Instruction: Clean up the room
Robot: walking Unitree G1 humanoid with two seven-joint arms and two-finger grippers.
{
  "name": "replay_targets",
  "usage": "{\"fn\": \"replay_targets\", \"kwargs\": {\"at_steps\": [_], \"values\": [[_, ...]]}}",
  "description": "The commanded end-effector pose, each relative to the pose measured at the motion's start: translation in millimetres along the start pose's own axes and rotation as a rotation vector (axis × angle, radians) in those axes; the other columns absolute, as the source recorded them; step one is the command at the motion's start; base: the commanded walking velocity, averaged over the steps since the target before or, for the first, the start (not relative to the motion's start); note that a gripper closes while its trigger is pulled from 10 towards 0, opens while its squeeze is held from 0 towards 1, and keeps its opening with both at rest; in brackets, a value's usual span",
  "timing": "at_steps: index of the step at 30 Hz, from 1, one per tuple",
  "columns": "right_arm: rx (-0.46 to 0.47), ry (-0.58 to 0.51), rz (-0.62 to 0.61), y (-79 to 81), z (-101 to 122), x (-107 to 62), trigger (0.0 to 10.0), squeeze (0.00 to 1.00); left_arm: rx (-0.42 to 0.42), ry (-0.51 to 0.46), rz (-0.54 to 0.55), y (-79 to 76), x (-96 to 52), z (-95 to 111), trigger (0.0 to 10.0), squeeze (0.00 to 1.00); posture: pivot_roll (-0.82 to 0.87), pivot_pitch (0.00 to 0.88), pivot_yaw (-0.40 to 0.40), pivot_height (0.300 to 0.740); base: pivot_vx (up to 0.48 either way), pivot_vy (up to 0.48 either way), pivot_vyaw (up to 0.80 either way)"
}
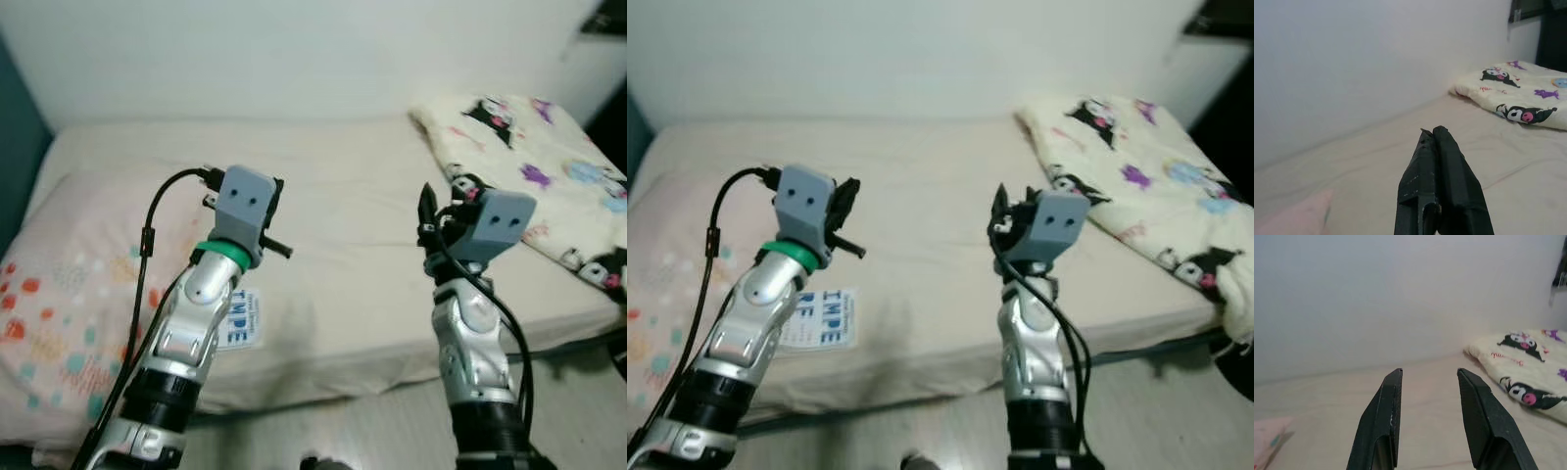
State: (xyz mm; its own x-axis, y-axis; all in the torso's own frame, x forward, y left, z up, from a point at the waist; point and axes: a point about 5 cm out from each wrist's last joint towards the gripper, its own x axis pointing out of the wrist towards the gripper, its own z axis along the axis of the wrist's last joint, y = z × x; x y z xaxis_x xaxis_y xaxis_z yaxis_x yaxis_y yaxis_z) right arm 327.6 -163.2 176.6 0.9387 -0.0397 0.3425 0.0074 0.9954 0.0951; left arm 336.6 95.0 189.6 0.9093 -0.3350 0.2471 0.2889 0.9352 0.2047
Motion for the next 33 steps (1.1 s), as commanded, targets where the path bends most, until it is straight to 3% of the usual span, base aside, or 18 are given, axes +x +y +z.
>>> {"fn": "replay_targets", "kwargs": {"at_steps": [1, 27, 33], "values": [[0.000, 0.024, -0.005, -0.7, -5.1, -1.9, 10.0, 0.00, 0.002, 0.019, -0.005, -1.1, -2.5, -5.0, 10.0, 0.00, -0.03, 0.021, 0.017, 0.740, 0.000, 0.465, 0.00], [-0.002, 0.021, 0.017, 2.3, -5.9, -0.4, 10.0, 0.00, 0.009, 0.015, 0.003, 0.5, -2.7, -4.6, 10.0, 0.00, -0.02, 0.016, 0.017, 0.740, 0.000, 0.466, 0.00], [0.001, 0.022, 0.018, 3.2, -6.2, -0.6, 10.0, 0.00, 0.049, -0.007, 0.004, 1.2, -3.4, -2.6, 10.0, 0.00, -0.02, 0.018, 0.019, 0.740, 0.000, -0.240, 0.00]]}}
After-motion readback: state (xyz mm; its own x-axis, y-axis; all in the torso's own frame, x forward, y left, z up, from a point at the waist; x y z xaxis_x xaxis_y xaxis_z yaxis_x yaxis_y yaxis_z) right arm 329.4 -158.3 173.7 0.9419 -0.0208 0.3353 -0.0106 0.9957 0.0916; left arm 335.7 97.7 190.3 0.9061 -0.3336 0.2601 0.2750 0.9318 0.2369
